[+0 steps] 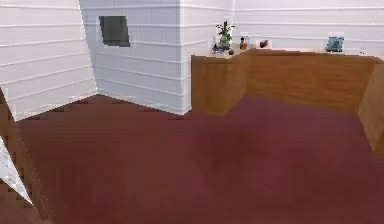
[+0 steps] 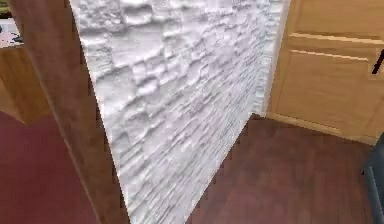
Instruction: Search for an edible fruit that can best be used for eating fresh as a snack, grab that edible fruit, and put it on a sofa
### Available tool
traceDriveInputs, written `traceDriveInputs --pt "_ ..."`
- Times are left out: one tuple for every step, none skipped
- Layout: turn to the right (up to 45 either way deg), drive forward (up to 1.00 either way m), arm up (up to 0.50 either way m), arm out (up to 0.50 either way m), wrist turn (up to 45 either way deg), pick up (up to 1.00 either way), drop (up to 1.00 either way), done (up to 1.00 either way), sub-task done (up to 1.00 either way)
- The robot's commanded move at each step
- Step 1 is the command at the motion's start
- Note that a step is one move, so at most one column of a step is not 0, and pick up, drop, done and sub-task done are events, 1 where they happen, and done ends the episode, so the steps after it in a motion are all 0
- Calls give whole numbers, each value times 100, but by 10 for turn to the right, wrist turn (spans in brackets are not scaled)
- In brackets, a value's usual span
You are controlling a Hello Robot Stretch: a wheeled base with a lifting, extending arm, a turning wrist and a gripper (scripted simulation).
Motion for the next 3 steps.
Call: traceDriveInputs --pt "-450 0 0 0 0 0 0 0 0" --pt "-120 0 0 0 0 0 0 0 0" --pt "0 10 0 0 0 0 0 0 0"
